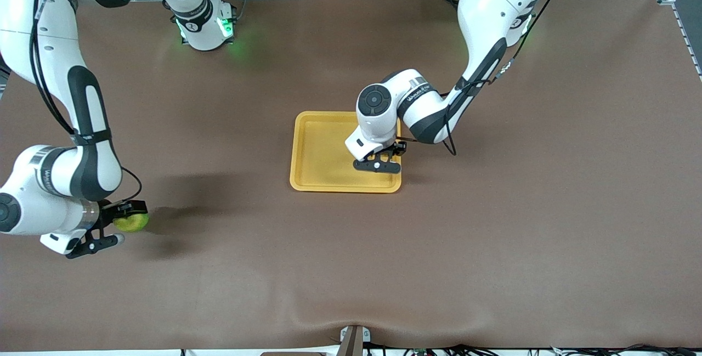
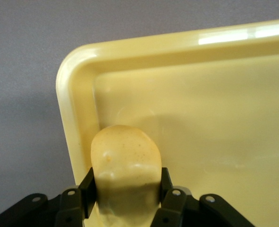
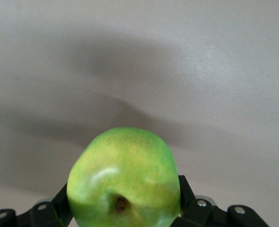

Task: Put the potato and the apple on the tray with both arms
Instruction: 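Lower the potato onto the tray and open the left gripper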

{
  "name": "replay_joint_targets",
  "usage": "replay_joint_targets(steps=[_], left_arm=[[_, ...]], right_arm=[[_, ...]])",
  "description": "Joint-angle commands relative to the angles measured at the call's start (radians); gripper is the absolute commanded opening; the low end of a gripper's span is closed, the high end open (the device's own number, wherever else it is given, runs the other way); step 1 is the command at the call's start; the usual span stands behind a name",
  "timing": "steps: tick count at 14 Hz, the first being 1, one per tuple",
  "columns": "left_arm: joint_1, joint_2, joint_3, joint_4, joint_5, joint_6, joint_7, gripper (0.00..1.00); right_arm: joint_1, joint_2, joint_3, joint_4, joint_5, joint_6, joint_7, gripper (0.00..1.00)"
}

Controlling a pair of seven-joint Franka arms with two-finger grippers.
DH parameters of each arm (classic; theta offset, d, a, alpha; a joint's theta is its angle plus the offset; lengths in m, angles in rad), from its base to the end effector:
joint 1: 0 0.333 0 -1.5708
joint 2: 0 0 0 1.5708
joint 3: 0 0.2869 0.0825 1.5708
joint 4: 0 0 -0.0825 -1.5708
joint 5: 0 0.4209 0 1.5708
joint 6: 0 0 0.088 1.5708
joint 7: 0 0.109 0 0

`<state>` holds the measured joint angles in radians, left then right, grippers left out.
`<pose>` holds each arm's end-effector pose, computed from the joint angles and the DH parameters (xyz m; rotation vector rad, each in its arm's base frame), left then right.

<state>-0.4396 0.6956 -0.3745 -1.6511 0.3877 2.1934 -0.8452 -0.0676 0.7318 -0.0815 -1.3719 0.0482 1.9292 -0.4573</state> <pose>0.4918 -0.4757 0.1704 -3.0259 0.2172 0.0216 0.7192 -0.0951 0.2272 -3.0558 -0.4673 0.2602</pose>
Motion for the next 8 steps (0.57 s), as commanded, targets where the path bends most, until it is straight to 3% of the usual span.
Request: replay_joint_targets(steps=[1,3,6,8], left_arm=[[-0.013,0.019,0.009,0.03,0.029,-0.023,-0.023,0.24],[-0.013,0.025,0.009,0.03,0.029,-0.023,-0.025,0.35],[-0.013,0.036,0.009,0.031,0.039,-0.021,-0.028,0.37],[-0.013,0.038,0.009,0.031,0.039,-0.021,-0.028,0.48]], right_arm=[[0.002,-0.032,0.006,0.01,0.01,-0.029,0.0,0.0],[0.012,-0.064,0.008,0.01,0.016,-0.077,0.058,0.0],[0.015,-0.107,0.012,0.001,0.097,-0.136,0.083,0.0],[0.029,-0.12,0.014,-0.001,0.105,-0.159,0.113,0.0]])
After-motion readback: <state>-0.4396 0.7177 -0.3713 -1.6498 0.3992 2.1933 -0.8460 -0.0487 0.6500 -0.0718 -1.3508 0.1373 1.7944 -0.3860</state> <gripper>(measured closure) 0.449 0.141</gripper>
